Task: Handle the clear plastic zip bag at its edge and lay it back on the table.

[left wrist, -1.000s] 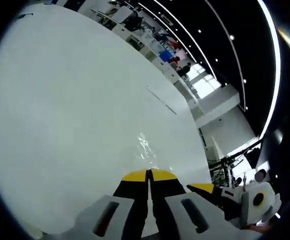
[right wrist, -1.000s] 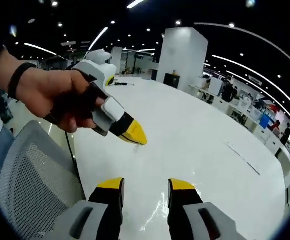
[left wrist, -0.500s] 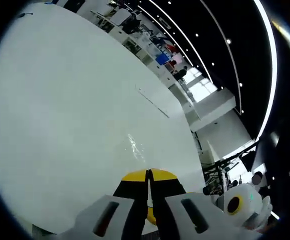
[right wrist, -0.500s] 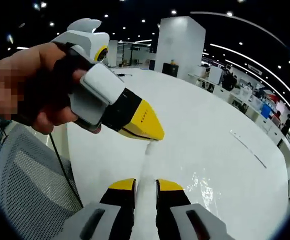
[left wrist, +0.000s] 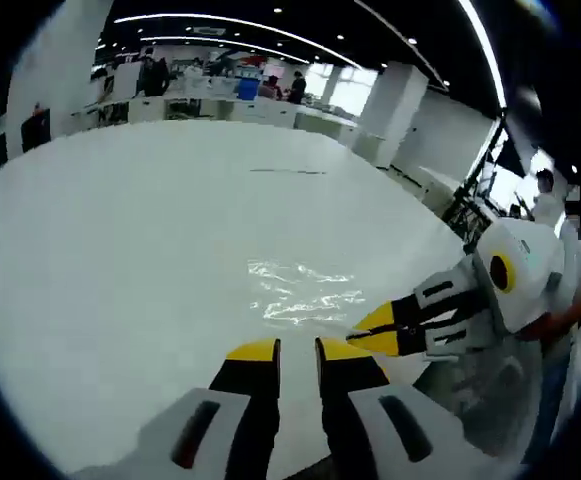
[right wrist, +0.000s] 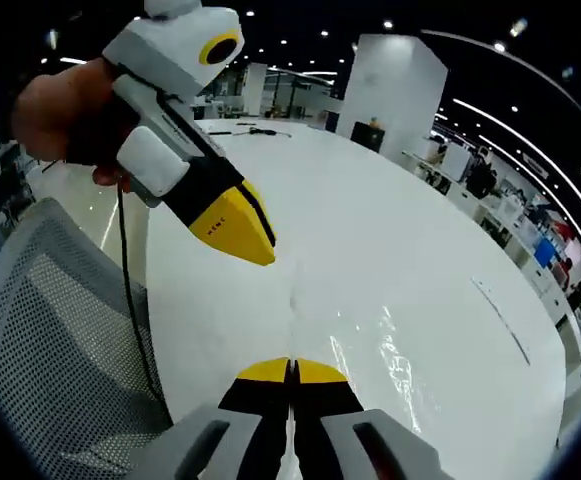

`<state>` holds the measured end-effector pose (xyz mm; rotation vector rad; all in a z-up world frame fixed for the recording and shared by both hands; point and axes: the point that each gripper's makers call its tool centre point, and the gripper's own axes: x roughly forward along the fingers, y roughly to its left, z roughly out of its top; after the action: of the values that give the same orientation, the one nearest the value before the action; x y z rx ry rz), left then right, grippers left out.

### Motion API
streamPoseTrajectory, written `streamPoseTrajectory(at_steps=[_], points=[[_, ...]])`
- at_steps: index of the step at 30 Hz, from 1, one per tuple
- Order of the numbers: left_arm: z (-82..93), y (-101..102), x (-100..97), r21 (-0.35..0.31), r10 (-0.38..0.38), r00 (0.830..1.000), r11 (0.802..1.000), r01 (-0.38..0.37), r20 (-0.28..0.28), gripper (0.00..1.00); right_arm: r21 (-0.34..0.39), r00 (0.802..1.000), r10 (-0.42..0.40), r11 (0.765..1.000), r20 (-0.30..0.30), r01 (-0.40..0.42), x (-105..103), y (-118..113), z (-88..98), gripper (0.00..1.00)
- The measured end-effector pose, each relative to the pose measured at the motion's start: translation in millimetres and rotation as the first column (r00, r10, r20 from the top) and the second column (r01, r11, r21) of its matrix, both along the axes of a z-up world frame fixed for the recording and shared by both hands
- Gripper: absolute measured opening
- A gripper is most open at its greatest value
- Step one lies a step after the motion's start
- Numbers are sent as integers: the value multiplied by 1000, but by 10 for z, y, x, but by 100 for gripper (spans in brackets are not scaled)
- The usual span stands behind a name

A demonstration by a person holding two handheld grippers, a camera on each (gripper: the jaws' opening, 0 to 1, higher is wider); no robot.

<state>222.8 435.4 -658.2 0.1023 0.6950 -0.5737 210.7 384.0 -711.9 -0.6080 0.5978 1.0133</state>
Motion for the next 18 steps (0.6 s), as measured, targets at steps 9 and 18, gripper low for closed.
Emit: streamPoseTrajectory(at_steps=[9, 18], points=[[-144, -118, -25, 338, -315, 943, 903, 264, 104, 14, -52, 998, 68, 996, 19, -66, -43, 45, -96, 0], [-357, -241, -104, 647, -624, 779, 617, 447, 57, 11, -150, 982, 176, 975, 63, -165, -143, -59, -156, 0]])
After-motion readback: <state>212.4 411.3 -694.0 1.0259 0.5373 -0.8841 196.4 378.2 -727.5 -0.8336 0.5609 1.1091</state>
